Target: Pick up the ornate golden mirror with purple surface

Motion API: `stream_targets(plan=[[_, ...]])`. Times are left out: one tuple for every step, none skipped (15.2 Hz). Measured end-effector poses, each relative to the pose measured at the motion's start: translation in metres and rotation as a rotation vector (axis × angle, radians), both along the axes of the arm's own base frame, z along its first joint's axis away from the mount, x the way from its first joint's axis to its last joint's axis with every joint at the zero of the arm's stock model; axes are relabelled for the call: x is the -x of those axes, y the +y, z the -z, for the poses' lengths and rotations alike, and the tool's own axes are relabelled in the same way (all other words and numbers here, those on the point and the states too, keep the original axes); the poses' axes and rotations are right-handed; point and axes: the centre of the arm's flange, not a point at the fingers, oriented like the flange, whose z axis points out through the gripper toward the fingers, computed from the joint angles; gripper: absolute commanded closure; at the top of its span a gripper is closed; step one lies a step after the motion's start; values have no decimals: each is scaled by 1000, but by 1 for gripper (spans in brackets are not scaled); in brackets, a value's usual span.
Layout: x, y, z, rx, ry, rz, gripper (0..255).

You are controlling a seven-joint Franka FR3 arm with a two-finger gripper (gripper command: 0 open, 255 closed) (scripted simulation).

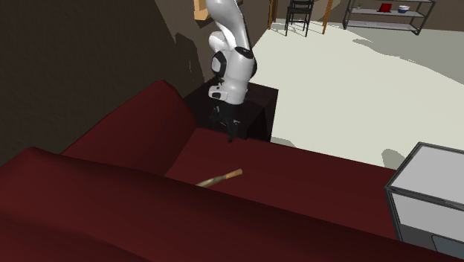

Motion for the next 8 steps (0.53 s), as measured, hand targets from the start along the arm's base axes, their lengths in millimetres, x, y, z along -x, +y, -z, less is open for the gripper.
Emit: stream_targets(plan=[[-6, 5, 13, 0, -3, 9, 0], [-10, 11, 23, 2, -7, 18, 0], [-17, 18, 33, 3, -10, 27, 0], [-23, 27, 43, 5, -14, 37, 0], [-30, 35, 52, 6, -18, 46, 0], [-38, 39, 62, 8, -21, 56, 0], [-45, 46, 74, 10, -25, 65, 0], [-49, 53, 84, 11, -27, 74, 0]])
